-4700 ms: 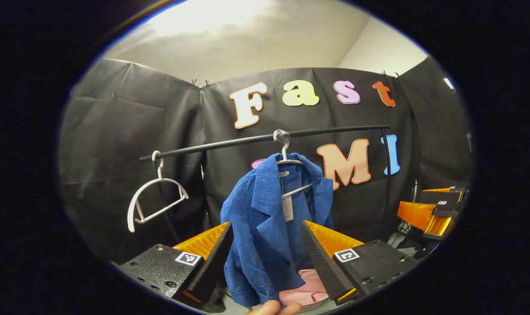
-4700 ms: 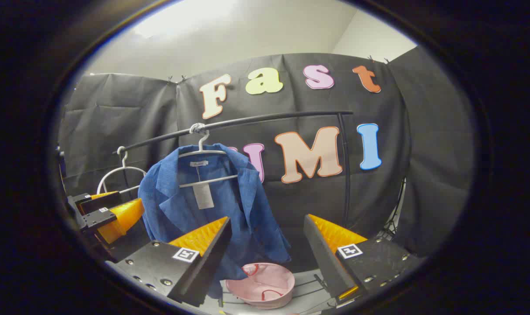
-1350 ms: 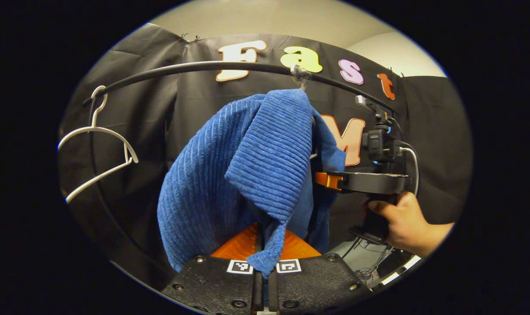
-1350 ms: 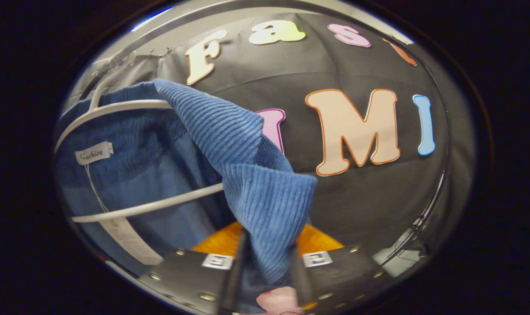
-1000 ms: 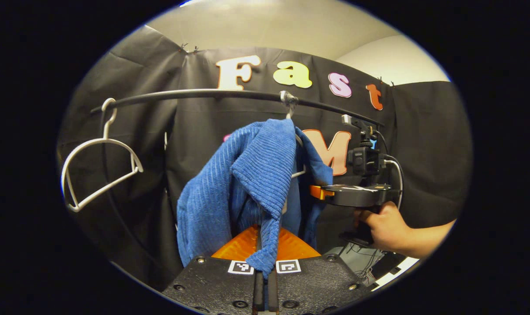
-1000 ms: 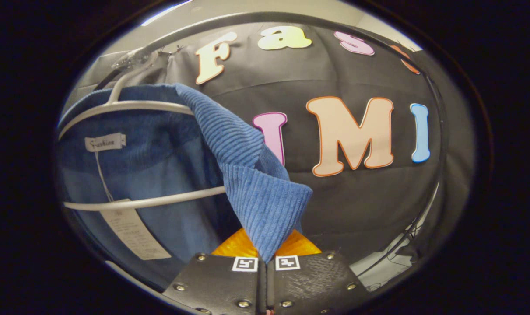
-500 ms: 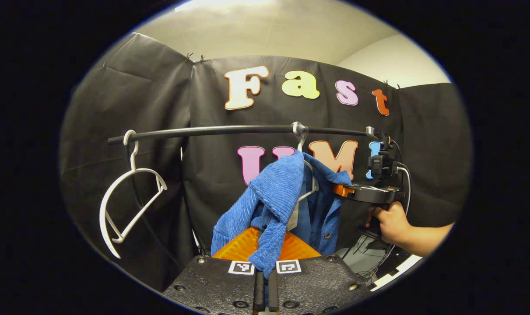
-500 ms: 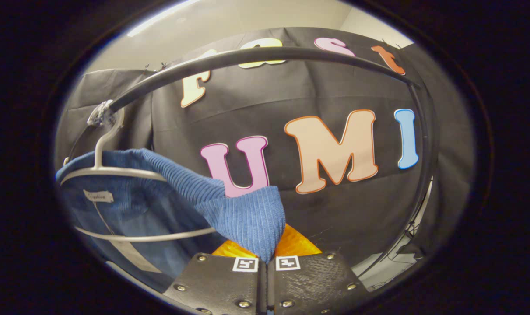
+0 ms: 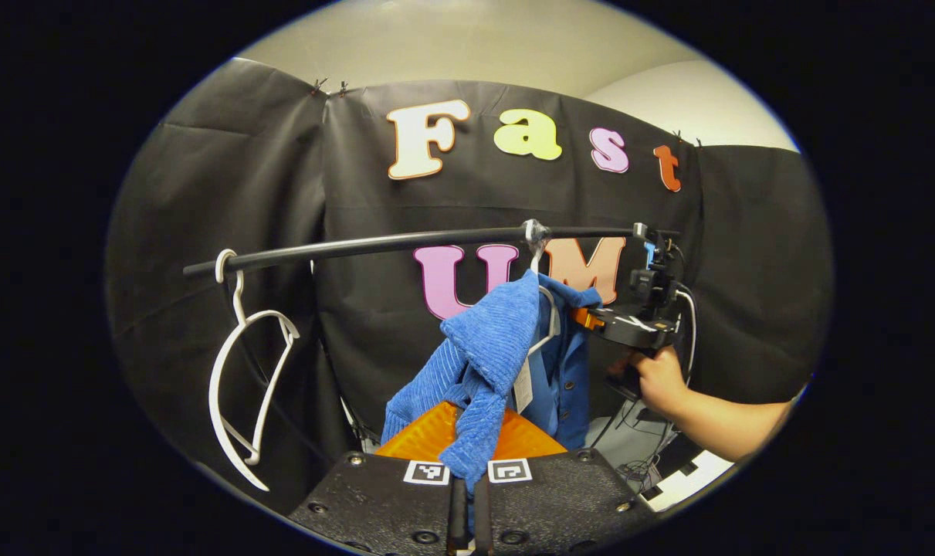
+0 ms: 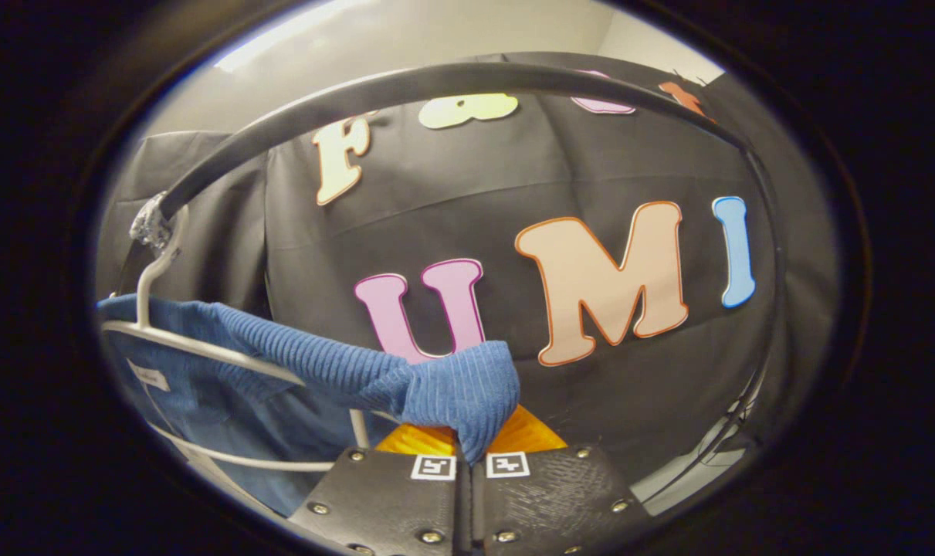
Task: Grasp the clothes on the hanger with both hands and then place them into the laundry hamper below.
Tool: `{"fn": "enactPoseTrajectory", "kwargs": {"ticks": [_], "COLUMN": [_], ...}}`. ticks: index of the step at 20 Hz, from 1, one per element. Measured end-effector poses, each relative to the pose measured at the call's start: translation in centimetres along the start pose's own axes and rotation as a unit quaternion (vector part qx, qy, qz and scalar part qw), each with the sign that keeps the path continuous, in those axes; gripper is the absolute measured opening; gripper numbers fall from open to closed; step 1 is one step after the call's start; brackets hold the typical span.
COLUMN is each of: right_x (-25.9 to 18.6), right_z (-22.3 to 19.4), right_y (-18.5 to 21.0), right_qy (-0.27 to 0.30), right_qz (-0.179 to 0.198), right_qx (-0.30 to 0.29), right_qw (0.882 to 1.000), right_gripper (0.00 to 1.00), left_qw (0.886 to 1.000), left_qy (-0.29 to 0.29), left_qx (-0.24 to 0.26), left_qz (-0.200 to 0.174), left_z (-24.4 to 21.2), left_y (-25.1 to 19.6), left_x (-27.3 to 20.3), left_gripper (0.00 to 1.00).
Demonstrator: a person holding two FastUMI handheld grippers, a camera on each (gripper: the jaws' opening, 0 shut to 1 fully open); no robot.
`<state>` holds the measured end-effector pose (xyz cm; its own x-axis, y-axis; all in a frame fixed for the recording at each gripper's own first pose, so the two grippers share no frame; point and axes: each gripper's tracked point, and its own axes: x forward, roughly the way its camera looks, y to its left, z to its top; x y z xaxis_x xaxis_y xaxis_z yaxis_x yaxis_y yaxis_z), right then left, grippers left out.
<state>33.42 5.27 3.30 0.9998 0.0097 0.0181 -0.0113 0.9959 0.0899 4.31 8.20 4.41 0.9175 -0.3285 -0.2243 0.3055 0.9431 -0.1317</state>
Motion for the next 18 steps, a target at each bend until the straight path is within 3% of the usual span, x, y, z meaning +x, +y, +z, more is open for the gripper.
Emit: {"fn": "enactPoseTrajectory", "kwargs": {"ticks": [6, 11, 13, 18], "right_x": [3.2, 5.2, 5.6, 6.5], "right_z": [0.8, -0.1, 0.1, -2.0], "right_y": [1.4, 2.1, 1.9, -0.1], "right_qy": [-0.033, -0.03, -0.03, -0.01], "right_qz": [-0.002, 0.015, 0.017, -0.014], "right_qx": [0.013, 0.008, 0.009, -0.008], "right_qw": [0.999, 0.999, 0.999, 1.0], "right_gripper": [0.0, 0.0, 0.0, 0.0], "left_qw": [0.999, 0.99, 0.981, 0.991], "left_qy": [0.013, 0.032, 0.035, 0.055], "left_qx": [0.045, 0.111, 0.143, 0.084], "left_qz": [0.017, 0.079, 0.124, 0.094], "left_z": [0.6, 0.8, 1.6, -1.7], "left_y": [3.4, 8.1, 10.8, 9.3], "left_x": [0.5, 1.3, 1.5, 4.8], "left_gripper": [0.05, 0.04, 0.04, 0.04]}}
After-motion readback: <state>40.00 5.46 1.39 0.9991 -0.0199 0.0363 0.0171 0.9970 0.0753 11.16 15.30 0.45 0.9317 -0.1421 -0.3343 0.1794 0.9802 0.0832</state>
